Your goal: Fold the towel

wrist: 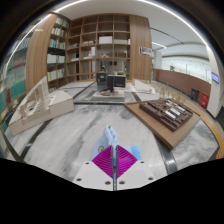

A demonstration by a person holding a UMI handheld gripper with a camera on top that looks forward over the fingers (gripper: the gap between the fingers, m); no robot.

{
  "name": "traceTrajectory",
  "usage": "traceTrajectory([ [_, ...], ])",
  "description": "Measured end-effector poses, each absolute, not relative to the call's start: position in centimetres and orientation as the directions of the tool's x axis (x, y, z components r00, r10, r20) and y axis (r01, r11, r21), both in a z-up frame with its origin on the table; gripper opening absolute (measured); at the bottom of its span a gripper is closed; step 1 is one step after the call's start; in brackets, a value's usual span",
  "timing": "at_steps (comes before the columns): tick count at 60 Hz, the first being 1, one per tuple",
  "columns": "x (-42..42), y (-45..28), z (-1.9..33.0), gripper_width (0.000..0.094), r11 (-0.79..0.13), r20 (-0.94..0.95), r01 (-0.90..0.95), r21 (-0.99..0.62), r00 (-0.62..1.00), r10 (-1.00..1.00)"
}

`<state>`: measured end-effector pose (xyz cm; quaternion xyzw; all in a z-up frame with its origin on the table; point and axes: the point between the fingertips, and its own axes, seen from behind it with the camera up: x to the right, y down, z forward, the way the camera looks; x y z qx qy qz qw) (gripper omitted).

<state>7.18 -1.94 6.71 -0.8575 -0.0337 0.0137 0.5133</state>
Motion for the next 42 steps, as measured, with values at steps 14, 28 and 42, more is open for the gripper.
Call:
traceTrajectory([
  [14,12.4,-2.2,1.3,0.0317,-0.563,0.005,0.012,-0.827,1.000,0.014],
  [28,12.5,-5.3,4.8,0.0833,-0.534,-0.039,-0.016,-0.845,0.999,0.032],
  [42,7.4,-14.1,10.7,0.0836,-0.464,-0.093,-0.027,-0.885,0.988,0.120],
])
